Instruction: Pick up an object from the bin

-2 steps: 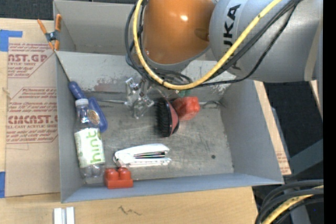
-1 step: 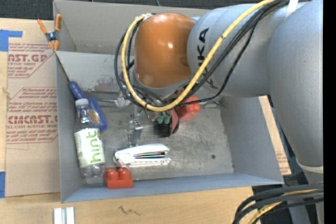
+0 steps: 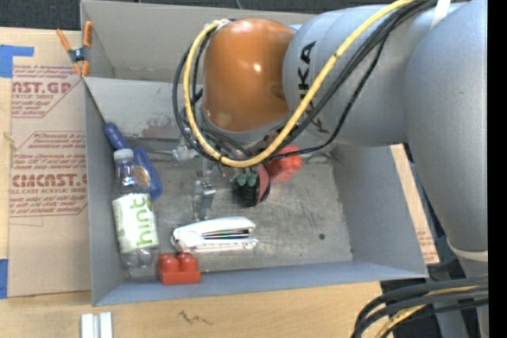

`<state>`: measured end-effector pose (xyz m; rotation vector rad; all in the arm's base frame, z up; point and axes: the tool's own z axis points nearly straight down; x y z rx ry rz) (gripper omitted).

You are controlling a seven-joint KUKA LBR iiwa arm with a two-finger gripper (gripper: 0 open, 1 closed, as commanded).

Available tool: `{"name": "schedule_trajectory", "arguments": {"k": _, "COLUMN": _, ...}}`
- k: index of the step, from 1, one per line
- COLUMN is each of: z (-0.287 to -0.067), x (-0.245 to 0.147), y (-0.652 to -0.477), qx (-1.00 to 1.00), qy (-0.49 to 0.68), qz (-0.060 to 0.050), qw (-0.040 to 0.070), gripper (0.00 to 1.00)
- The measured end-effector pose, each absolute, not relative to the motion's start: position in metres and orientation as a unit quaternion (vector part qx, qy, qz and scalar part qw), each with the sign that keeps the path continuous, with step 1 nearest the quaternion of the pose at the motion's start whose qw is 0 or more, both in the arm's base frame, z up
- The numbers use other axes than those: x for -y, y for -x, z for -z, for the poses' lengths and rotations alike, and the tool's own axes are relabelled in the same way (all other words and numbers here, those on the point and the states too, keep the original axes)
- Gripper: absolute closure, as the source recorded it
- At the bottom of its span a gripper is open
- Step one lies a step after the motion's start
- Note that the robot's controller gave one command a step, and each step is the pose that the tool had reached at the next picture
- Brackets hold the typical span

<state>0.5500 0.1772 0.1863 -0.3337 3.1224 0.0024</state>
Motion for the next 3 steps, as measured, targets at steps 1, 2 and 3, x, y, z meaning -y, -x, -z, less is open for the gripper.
{"name": "schedule_trajectory", "arguments": {"k": 1, "z": -0.184, "x": -0.159, "y": -0.536, "qx": -0.989, "qy": 0.151, "qz": -0.002, "qw": 0.003, "gripper": 0.0}}
{"name": "schedule_trajectory", "arguments": {"k": 2, "z": -0.168, "x": -0.135, "y": -0.518, "qx": -0.951, "qy": 0.309, "qz": 0.0, "qw": 0.001, "gripper": 0.0}}
{"name": "schedule_trajectory", "arguments": {"k": 3, "z": -0.099, "x": -0.116, "y": -0.507, "qx": -0.944, "qy": 0.331, "qz": 0.001, "qw": -0.006, "gripper": 1.0}}
